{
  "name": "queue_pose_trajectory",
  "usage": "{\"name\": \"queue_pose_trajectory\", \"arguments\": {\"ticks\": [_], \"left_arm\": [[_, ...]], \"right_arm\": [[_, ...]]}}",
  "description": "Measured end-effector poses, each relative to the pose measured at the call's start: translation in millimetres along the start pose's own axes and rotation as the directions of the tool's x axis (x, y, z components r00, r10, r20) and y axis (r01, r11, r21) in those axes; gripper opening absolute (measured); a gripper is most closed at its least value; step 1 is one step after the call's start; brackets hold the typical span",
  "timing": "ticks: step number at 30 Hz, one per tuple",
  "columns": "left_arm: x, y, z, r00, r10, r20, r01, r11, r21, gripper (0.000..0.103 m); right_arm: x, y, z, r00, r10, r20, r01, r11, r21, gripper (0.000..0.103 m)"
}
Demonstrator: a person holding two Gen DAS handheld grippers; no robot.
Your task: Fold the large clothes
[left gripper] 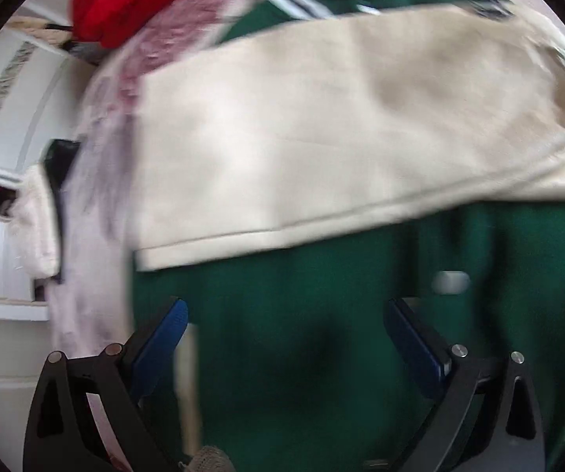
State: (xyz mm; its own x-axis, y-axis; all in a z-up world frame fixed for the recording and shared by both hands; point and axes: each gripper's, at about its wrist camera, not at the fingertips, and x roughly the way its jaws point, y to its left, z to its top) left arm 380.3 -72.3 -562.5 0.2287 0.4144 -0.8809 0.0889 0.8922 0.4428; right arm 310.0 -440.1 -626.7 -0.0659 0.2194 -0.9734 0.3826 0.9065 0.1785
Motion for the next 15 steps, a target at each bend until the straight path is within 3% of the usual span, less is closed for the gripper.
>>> {"name": "queue_pose_trajectory", "arguments": {"ticks": [2, 4, 7, 8, 11, 15], "left_arm": [[15, 43, -7, 0.995, 0.102, 0.009, -0.101, 0.994, -0.036, 0.103], [53, 83, -12, 0.983, 0.18, -0.035, -0.182, 0.982, -0.059, 0.103], [110, 117, -12, 0.957, 0.276, -0.094, -0.277, 0.961, -0.001, 0.103], [121, 132, -10, 0.957, 0.276, -0.091, -0.277, 0.961, -0.003, 0.103], [127, 164, -10, 0.981, 0.176, -0.082, -0.18, 0.982, -0.053, 0.103], [130, 177, -18, 0.992, 0.107, -0.065, -0.112, 0.99, -0.087, 0.103]], "right_arm": [[-17, 15, -21, 0.999, 0.024, 0.035, -0.023, 1.0, -0.011, 0.035], [-19, 40, -37, 0.996, 0.076, 0.044, -0.076, 0.997, -0.021, 0.036], [3, 80, -54, 0.995, 0.098, 0.021, -0.098, 0.995, -0.024, 0.036], [12, 93, -59, 0.996, 0.09, 0.012, -0.09, 0.996, -0.02, 0.036], [37, 118, -60, 1.0, 0.026, 0.009, -0.026, 0.998, -0.052, 0.036], [28, 151, -68, 0.995, 0.087, 0.042, -0.082, 0.992, -0.098, 0.036]]}}
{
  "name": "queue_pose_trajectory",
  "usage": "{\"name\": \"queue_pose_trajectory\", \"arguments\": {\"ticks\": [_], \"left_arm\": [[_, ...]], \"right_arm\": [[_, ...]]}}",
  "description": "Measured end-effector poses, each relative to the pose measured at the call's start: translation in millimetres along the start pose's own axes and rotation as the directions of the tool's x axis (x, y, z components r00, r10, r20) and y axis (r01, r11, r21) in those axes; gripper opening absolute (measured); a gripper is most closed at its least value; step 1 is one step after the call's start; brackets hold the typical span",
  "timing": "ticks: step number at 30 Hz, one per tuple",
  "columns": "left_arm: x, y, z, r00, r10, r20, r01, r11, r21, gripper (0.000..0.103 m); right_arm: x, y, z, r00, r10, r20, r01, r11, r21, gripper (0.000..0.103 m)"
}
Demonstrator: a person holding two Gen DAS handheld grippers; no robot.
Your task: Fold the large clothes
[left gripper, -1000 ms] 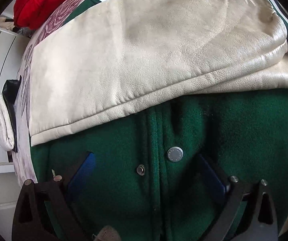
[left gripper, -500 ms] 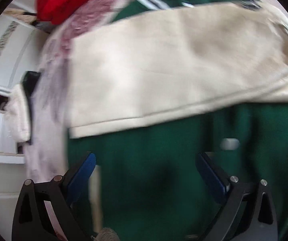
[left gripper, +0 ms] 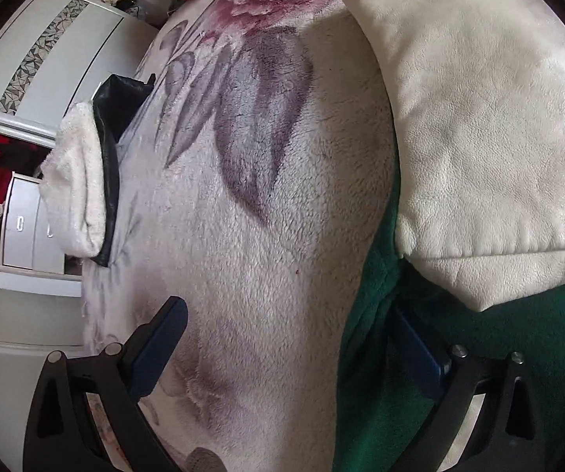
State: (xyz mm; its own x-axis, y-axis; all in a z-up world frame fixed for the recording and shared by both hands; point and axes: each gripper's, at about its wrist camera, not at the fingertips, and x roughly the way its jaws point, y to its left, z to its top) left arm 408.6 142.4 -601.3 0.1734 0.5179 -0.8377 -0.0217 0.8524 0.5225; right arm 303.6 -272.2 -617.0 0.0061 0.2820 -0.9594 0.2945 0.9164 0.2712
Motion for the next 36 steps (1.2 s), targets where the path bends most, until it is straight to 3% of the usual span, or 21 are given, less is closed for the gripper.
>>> {"name": "queue_pose_trajectory", "arguments": {"ticks": [2, 5, 7, 9, 10, 11, 12, 14, 19, 23, 25, 28, 30, 31, 35, 36], "left_arm": [[0, -4, 3, 1.0, -0.023, -0.004, 0.023, 1.0, -0.009, 0.103], [2, -1, 6, 0.998, -0.067, -0.016, 0.066, 0.997, -0.03, 0.103], [1, -2, 7, 0.997, -0.081, -0.012, 0.08, 0.996, -0.027, 0.103], [1, -1, 5, 0.996, -0.093, -0.005, 0.093, 0.995, -0.023, 0.103], [1, -1, 4, 0.995, -0.1, -0.004, 0.1, 0.995, -0.024, 0.103], [2, 1, 4, 0.994, -0.11, -0.005, 0.11, 0.994, -0.026, 0.103], [3, 3, 4, 0.992, -0.126, -0.008, 0.125, 0.992, -0.031, 0.103], [5, 8, 3, 0.988, -0.157, -0.008, 0.157, 0.987, -0.04, 0.103], [3, 7, -2, 0.984, -0.178, 0.026, 0.179, 0.984, -0.015, 0.103], [4, 6, 0, 0.983, -0.181, 0.01, 0.181, 0.983, -0.012, 0.103], [-1, 6, 0, 0.984, -0.176, 0.002, 0.177, 0.984, -0.01, 0.103], [-19, 11, -8, 0.989, -0.148, 0.026, 0.148, 0.989, 0.012, 0.103], [-35, 18, -20, 0.99, -0.133, 0.041, 0.133, 0.991, 0.014, 0.103], [-39, 21, -26, 0.991, -0.123, 0.044, 0.123, 0.992, 0.01, 0.103], [-55, 33, -59, 0.991, -0.129, 0.019, 0.13, 0.991, -0.019, 0.103], [-58, 36, -69, 0.992, -0.128, 0.014, 0.128, 0.991, -0.029, 0.103]], "right_arm": [[9, 22, -2, 0.997, 0.074, -0.032, -0.074, 0.997, -0.002, 0.036], [35, 41, -5, 0.967, 0.24, -0.086, -0.235, 0.97, 0.062, 0.036], [60, 52, -6, 0.954, 0.27, -0.132, -0.26, 0.961, 0.091, 0.036], [85, 61, -12, 0.922, 0.344, -0.175, -0.32, 0.935, 0.151, 0.036], [98, 65, -14, 0.917, 0.355, -0.18, -0.328, 0.93, 0.167, 0.035], [100, 65, -17, 0.927, 0.347, -0.143, -0.321, 0.931, 0.175, 0.013], [101, 68, -19, 0.937, 0.319, -0.141, -0.297, 0.941, 0.159, 0.004], [83, 79, -23, 0.97, 0.226, -0.084, -0.217, 0.971, 0.104, 0.004], [34, 99, -12, 0.989, 0.144, 0.037, -0.144, 0.989, 0.019, 0.003], [74, 93, 9, 0.985, 0.105, -0.139, -0.098, 0.993, 0.059, 0.004], [76, 86, 15, 0.978, 0.109, -0.179, -0.099, 0.993, 0.062, 0.005], [54, 84, 11, 0.969, 0.154, -0.195, -0.144, 0.987, 0.066, 0.021], [34, 83, -7, 0.965, 0.187, -0.185, -0.184, 0.982, 0.034, 0.052], [31, 83, -18, 0.963, 0.189, -0.191, -0.188, 0.982, 0.025, 0.056], [57, 81, -70, 0.938, 0.164, -0.306, -0.171, 0.985, 0.004, 0.056], [61, 76, -78, 0.932, 0.164, -0.324, -0.175, 0.984, -0.007, 0.048]]}}
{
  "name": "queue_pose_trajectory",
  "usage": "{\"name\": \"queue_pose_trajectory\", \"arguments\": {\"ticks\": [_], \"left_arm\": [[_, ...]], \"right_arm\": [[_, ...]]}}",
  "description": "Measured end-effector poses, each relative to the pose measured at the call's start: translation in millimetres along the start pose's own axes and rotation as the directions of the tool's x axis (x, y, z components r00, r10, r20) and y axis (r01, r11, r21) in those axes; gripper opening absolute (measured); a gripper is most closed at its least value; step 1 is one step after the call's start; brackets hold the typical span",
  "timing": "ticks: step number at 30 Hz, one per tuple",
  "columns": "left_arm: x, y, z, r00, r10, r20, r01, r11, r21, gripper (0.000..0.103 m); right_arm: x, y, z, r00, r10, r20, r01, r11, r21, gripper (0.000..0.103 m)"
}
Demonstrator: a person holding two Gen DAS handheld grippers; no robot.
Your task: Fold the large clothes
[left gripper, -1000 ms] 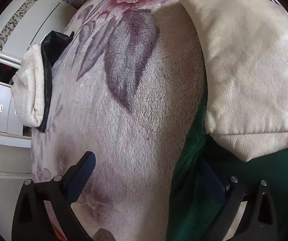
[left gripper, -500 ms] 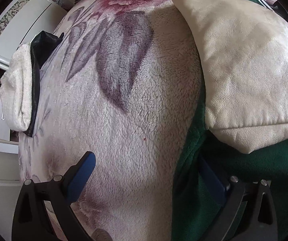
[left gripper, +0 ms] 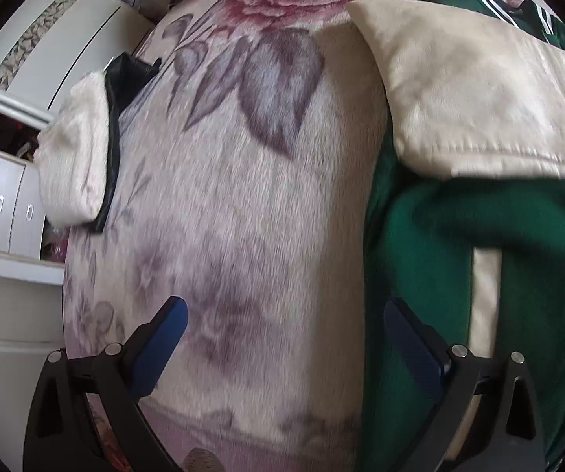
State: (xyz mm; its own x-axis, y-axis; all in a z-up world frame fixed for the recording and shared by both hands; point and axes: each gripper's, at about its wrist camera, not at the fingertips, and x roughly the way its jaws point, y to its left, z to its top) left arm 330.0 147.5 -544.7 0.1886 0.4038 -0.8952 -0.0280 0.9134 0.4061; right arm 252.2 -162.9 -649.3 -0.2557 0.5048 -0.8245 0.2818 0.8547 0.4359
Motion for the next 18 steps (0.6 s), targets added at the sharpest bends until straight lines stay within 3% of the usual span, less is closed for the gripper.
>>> {"name": "queue_pose_trajectory", "arguments": {"ticks": [2, 5, 8, 9, 11, 13, 15, 18], "left_arm": [[-4, 2, -16, 1.0, 0.01, -0.017, -0.01, 1.0, -0.008, 0.103], [-10, 5, -38, 0.999, -0.004, -0.049, 0.002, 1.0, -0.029, 0.103], [-17, 2, -52, 0.998, -0.011, -0.061, 0.009, 0.999, -0.039, 0.103], [-20, -1, -55, 0.998, -0.016, -0.066, 0.013, 0.999, -0.04, 0.103], [-32, -9, -58, 0.997, -0.034, -0.063, 0.032, 0.999, -0.043, 0.103], [-50, -23, -59, 0.997, -0.051, -0.053, 0.049, 0.998, -0.04, 0.103], [-72, -40, -61, 0.996, -0.077, -0.034, 0.075, 0.996, -0.043, 0.103], [-97, -74, -65, 0.996, -0.089, -0.023, 0.088, 0.996, -0.024, 0.103]], "right_arm": [[8, -4, -15, 0.994, -0.103, 0.039, 0.104, 0.995, -0.009, 0.005], [-12, -14, -24, 0.987, -0.116, 0.108, 0.111, 0.992, 0.054, 0.005], [-26, -22, -26, 0.994, -0.077, 0.08, 0.073, 0.996, 0.046, 0.005], [-36, -28, -27, 0.998, -0.032, 0.049, 0.029, 0.998, 0.059, 0.011], [-67, -48, -34, 0.999, -0.015, 0.049, 0.011, 0.997, 0.081, 0.011], [-110, -69, -46, 0.994, -0.041, 0.097, 0.031, 0.994, 0.107, 0.026], [-158, -110, -62, 0.987, -0.08, 0.143, 0.055, 0.983, 0.173, 0.063], [-206, -182, -80, 0.975, -0.152, 0.162, 0.108, 0.963, 0.248, 0.066]]}}
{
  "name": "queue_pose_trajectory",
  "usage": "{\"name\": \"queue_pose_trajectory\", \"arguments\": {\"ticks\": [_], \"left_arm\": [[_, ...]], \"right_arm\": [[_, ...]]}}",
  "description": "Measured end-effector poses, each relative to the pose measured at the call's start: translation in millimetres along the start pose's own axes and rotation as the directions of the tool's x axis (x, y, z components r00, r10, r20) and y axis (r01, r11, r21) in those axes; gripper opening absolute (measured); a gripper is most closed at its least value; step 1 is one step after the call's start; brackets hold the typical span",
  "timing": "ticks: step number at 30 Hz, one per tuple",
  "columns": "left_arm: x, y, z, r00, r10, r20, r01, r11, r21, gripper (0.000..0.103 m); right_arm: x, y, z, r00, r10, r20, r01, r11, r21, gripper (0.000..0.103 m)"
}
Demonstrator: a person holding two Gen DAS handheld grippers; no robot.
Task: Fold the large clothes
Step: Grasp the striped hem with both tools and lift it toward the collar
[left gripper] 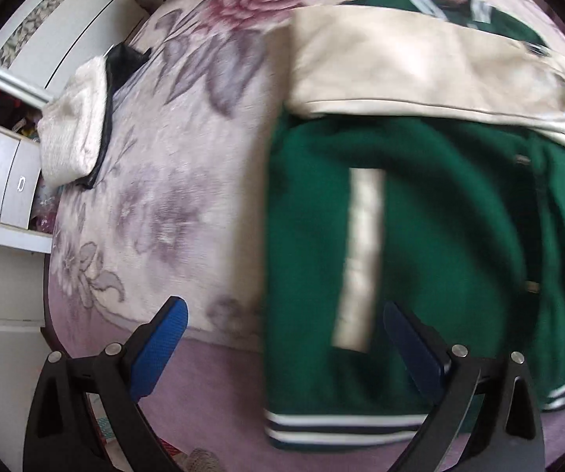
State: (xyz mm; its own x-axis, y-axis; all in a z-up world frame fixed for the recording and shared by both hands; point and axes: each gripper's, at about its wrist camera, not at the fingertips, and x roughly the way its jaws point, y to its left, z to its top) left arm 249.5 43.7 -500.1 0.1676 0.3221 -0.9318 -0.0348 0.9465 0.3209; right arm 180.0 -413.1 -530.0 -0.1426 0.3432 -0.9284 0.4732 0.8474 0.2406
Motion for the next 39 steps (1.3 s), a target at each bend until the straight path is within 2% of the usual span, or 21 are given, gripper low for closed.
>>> {"name": "queue_pose_trajectory", "arguments": {"ticks": [2, 4, 5, 6, 8, 10, 13, 15, 16, 17, 21, 26, 28, 29, 32, 34, 39], "left_arm": [[-9, -24, -6, 1.0, 0.003, -0.002, -0.003, 1.0, 0.012, 0.103], [-20, -52, -15, 1.0, 0.022, -0.007, -0.022, 1.0, 0.018, 0.103], [-25, -65, -20, 0.999, 0.034, -0.01, -0.034, 0.999, 0.019, 0.103], [-31, -82, -27, 0.998, 0.054, -0.018, -0.054, 0.998, 0.02, 0.103], [-37, -103, -35, 0.995, 0.092, -0.036, -0.091, 0.996, 0.019, 0.103], [-43, -127, -41, 0.99, 0.125, -0.06, -0.124, 0.992, 0.015, 0.103], [-61, -166, -44, 0.988, 0.141, -0.06, -0.14, 0.99, 0.02, 0.103], [-76, -199, -48, 0.987, 0.154, -0.036, -0.152, 0.987, 0.049, 0.103], [-83, -219, -52, 0.985, 0.169, -0.014, -0.168, 0.983, 0.074, 0.103], [-88, -235, -56, 0.984, 0.18, -0.001, -0.179, 0.979, 0.096, 0.103], [-97, -313, -83, 0.977, 0.214, 0.025, -0.215, 0.955, 0.204, 0.103], [-95, -385, -121, 0.987, 0.16, -0.026, -0.147, 0.95, 0.276, 0.103], [-89, -409, -134, 0.986, 0.165, -0.03, -0.147, 0.938, 0.314, 0.103], [-84, -419, -138, 0.984, 0.174, -0.026, -0.156, 0.931, 0.329, 0.103], [-64, -441, -148, 0.974, 0.227, -0.016, -0.205, 0.903, 0.377, 0.103], [-47, -450, -151, 0.961, 0.276, -0.01, -0.249, 0.88, 0.405, 0.103], [-32, -444, -138, 0.958, 0.285, -0.02, -0.259, 0.895, 0.364, 0.103]], "right_arm": [[4, -47, 10, 0.999, -0.034, -0.025, 0.035, 0.999, 0.036, 0.066], [28, -80, 17, 0.998, -0.012, -0.062, 0.014, 0.999, 0.045, 0.065], [40, -87, 21, 0.996, 0.017, -0.084, -0.015, 1.0, 0.023, 0.049], [54, -90, 21, 0.994, 0.016, -0.11, -0.018, 1.0, -0.011, 0.018], [76, -94, 19, 0.99, -0.043, -0.135, 0.029, 0.994, -0.11, 0.016], [88, -88, 19, 0.987, -0.059, -0.15, 0.031, 0.982, -0.185, 0.016], [69, -93, 36, 0.973, -0.007, -0.23, -0.049, 0.971, -0.234, 0.023], [37, -105, 45, 0.977, -0.035, -0.211, -0.025, 0.961, -0.276, 0.042], [24, -111, 48, 0.982, -0.051, -0.183, -0.006, 0.955, -0.297, 0.062], [3, -120, 53, 0.987, -0.084, -0.136, 0.034, 0.943, -0.332, 0.077], [-55, -163, 73, 0.981, -0.196, -0.01, 0.179, 0.913, -0.366, 0.079], [-105, -230, 125, 0.982, -0.188, 0.017, 0.186, 0.948, -0.259, 0.079], [-108, -238, 125, 0.978, -0.207, 0.035, 0.21, 0.95, -0.232, 0.079], [-116, -247, 137, 0.976, -0.212, 0.044, 0.216, 0.953, -0.21, 0.079], [-119, -252, 153, 0.98, -0.189, 0.058, 0.196, 0.968, -0.16, 0.079], [-84, -232, 157, 0.982, -0.176, 0.067, 0.184, 0.973, -0.14, 0.079], [-68, -209, 170, 0.984, -0.155, 0.087, 0.165, 0.979, -0.122, 0.079]]}}
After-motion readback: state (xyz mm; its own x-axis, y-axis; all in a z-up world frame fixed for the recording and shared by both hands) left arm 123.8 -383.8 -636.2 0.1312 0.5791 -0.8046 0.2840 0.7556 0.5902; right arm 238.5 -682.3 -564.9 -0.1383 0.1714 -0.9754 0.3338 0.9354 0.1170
